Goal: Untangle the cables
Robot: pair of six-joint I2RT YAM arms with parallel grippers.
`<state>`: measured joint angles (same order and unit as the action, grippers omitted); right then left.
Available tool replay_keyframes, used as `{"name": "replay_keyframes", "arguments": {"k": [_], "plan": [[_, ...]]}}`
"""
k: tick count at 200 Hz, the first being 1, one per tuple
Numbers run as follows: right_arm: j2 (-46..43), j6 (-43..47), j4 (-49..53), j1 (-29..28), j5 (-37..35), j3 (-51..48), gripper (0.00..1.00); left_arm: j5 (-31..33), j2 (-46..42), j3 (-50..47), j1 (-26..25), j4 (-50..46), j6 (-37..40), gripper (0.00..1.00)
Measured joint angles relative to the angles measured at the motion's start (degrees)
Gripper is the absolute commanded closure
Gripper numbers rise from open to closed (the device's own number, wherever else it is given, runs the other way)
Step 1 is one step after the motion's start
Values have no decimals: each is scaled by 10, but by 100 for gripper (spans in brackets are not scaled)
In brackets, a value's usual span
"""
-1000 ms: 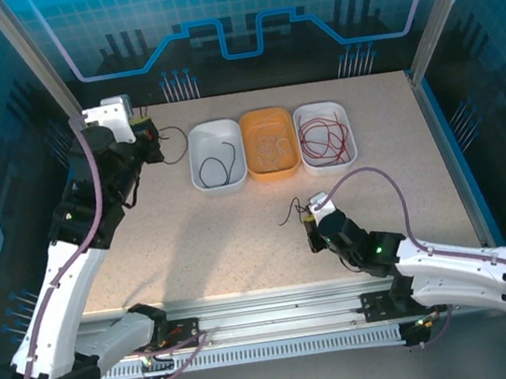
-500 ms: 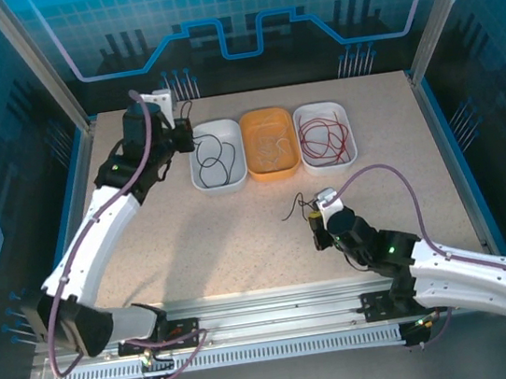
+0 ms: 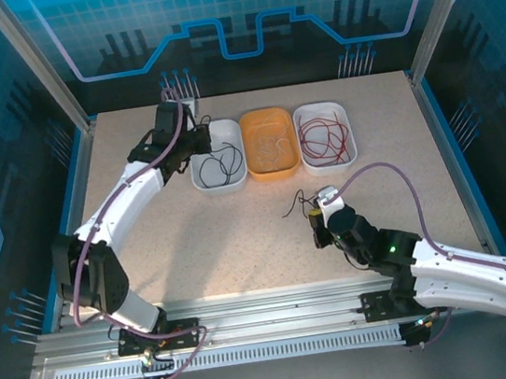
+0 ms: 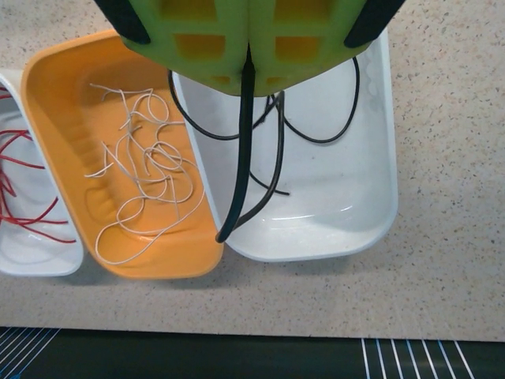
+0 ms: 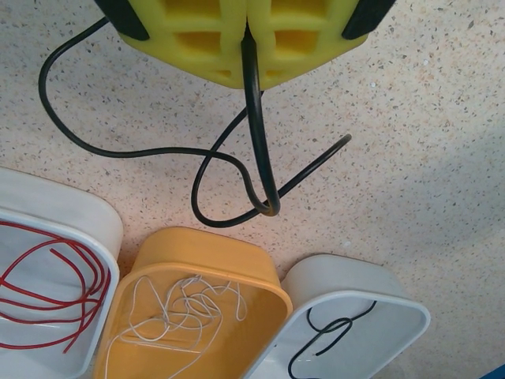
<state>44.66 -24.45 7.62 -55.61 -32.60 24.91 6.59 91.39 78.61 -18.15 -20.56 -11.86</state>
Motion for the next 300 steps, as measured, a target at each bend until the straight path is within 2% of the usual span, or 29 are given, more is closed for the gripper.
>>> {"name": "replay_keyframes", "arguments": {"k": [44, 50, 65, 83, 156, 186, 196, 246, 300], "plan": [[5, 0, 2, 0, 0, 4, 100, 6, 43, 0, 0, 0, 0, 99], [6, 0, 3, 0, 0, 4, 100, 8, 49, 0, 0, 0, 0, 95], [7, 0, 5, 0, 0, 7, 100, 12, 61, 1, 0, -1, 1, 73], [7, 0, 7, 0, 0, 9, 100, 15, 67, 4, 0, -1, 0, 57], [15, 0, 10, -2, 0, 20, 100, 17, 53, 4, 0, -1, -1, 29], [21, 0, 10, -2, 0, 23, 100, 17, 28, 0, 0, 0, -7, 11], [23, 0, 14, -2, 0, 27, 100, 17, 16, -4, 0, -1, -7, 1], [34, 0, 31, -2, -2, 57, 100, 21, -51, -43, 0, -2, -22, 1], [83, 0, 66, -2, -4, 129, 100, 69, -174, -137, 0, -8, -59, 1]]}}
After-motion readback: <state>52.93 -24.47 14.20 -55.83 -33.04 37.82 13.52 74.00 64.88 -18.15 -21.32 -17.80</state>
